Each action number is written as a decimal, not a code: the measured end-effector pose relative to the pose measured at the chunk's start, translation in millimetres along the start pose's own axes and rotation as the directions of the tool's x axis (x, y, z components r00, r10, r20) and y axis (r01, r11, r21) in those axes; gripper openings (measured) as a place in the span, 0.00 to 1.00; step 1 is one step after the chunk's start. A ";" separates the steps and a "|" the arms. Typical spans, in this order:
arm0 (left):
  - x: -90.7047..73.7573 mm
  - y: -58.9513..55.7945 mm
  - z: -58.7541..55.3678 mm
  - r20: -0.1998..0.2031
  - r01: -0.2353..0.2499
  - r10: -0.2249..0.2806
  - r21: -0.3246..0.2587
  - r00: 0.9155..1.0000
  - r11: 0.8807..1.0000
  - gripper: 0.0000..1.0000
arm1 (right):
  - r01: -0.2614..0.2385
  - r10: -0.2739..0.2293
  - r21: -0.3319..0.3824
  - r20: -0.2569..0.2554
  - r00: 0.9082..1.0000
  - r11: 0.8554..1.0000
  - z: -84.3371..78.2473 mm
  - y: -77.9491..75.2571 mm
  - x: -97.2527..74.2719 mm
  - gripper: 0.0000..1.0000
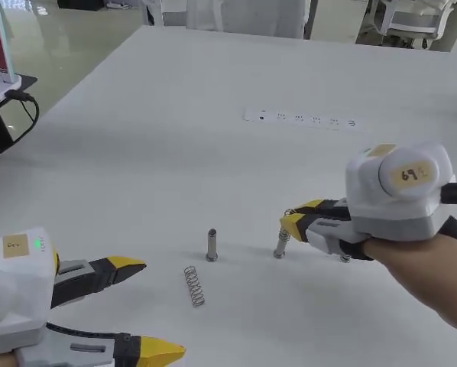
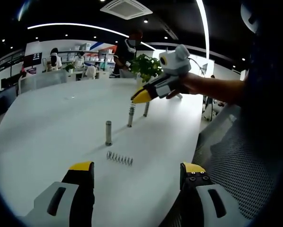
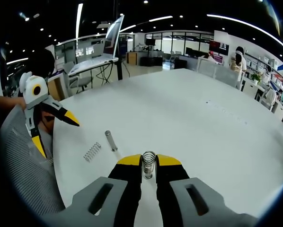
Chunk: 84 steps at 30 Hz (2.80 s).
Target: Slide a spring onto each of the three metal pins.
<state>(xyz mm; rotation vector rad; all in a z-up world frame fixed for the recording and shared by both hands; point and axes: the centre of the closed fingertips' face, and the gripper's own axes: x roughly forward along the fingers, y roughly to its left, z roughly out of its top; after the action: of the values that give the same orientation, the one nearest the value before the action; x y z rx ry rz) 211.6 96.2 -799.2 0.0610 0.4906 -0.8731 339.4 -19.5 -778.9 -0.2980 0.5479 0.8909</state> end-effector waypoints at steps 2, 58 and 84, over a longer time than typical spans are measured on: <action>0.0 0.0 -0.1 0.000 0.000 0.000 0.000 1.000 1.000 0.70 | -0.002 0.002 0.005 -0.002 1.000 1.000 -1.8 -0.2 1.7 0.08; 0.3 -0.7 0.7 0.008 0.000 0.000 0.001 1.000 1.000 0.70 | -0.018 0.020 0.013 -0.200 0.980 1.000 -63.3 4.1 14.7 0.10; -0.5 -0.2 3.5 0.015 -0.004 0.004 0.005 1.000 1.000 0.70 | -0.173 0.162 -0.021 -0.263 0.951 0.985 -55.1 74.6 13.7 0.10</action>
<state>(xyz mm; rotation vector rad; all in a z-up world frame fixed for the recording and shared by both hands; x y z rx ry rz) 212.6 95.6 -795.9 0.0598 0.4743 -0.8703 268.7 8.8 -833.7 -0.4162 0.8071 1.0367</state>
